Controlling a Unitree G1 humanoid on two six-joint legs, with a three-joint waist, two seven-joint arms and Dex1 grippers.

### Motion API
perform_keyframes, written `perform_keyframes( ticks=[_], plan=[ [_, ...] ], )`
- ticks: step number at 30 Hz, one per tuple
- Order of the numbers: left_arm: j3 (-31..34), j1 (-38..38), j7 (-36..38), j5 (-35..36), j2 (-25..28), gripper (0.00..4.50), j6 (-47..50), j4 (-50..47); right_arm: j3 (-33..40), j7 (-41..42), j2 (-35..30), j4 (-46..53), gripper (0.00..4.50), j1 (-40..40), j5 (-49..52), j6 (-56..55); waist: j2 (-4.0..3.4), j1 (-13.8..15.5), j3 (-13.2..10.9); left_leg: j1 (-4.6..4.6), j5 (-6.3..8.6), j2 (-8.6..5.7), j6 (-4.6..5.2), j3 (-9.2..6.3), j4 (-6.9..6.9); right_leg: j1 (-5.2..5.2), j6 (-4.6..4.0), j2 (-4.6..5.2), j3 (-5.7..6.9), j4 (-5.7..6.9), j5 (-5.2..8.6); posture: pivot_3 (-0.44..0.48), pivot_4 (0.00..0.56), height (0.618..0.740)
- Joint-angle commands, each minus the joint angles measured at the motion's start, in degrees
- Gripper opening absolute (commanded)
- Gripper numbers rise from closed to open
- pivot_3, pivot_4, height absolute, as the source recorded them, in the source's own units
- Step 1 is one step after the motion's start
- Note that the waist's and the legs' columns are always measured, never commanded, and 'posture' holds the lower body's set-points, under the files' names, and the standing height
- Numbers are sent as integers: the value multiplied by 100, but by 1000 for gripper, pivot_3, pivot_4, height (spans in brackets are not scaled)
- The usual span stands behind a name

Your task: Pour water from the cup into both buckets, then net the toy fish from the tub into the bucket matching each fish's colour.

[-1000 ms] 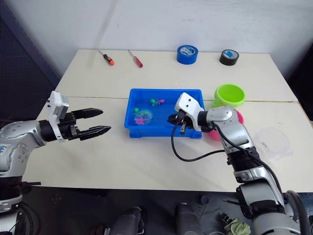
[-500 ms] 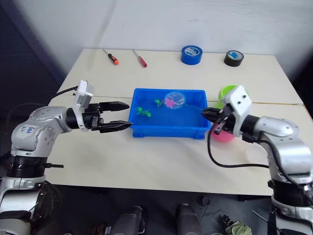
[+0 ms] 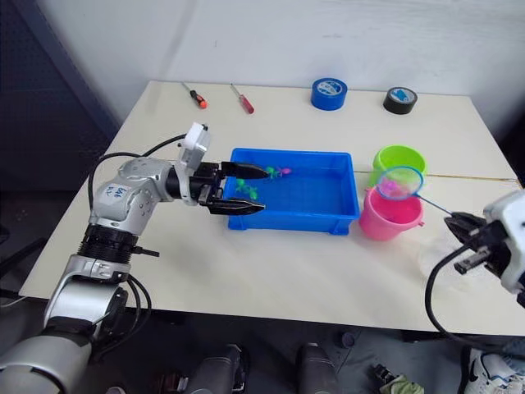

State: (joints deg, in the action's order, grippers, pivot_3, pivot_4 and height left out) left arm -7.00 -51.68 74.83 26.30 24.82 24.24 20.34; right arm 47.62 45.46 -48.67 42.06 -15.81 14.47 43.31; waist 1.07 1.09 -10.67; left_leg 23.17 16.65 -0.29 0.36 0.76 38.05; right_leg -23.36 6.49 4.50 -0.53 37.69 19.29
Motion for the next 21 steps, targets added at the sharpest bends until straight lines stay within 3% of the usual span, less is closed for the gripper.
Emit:
perform_keyframes(
  ticks=[1, 8, 14, 21],
  plan=[
    [63, -144, 96, -78, -25, 4451, -162, 70, -125, -197, -358, -253, 0, -297, -1086, -1533, 1, -21, -1, 0, 0, 3, -1, 1, 0, 0, 0, -4, 0, -3, 0, 0, 150, 740],
    [106, -91, 47, -120, -74, 4451, -194, 90, -1022, -1102, -1279, -1487, 0, -889, -3719, -5034, 2, -31, -1, -1, -14, 2, -21, -3, 3, 1, 0, -5, 2, 1, 0, 0, 150, 740],
    [171, -23, -3, -141, -3, 4451, -185, 54, -970, -2077, -1270, -2103, 0, -876, -5013, -6004, 3, -9, -1, 0, -22, 0, -34, -2, 4, 2, 0, -3, 0, -2, 0, 0, 150, 740],
    [285, 146, -64, -193, 217, 4451, -195, 101, -760, -1650, -1307, -2203, 0, -408, -4265, -6192, 3, -57, -1, -2, -25, 3, -39, -3, 3, 2, 0, -6, 1, 0, 0, 0, 150, 740]
  ],
)
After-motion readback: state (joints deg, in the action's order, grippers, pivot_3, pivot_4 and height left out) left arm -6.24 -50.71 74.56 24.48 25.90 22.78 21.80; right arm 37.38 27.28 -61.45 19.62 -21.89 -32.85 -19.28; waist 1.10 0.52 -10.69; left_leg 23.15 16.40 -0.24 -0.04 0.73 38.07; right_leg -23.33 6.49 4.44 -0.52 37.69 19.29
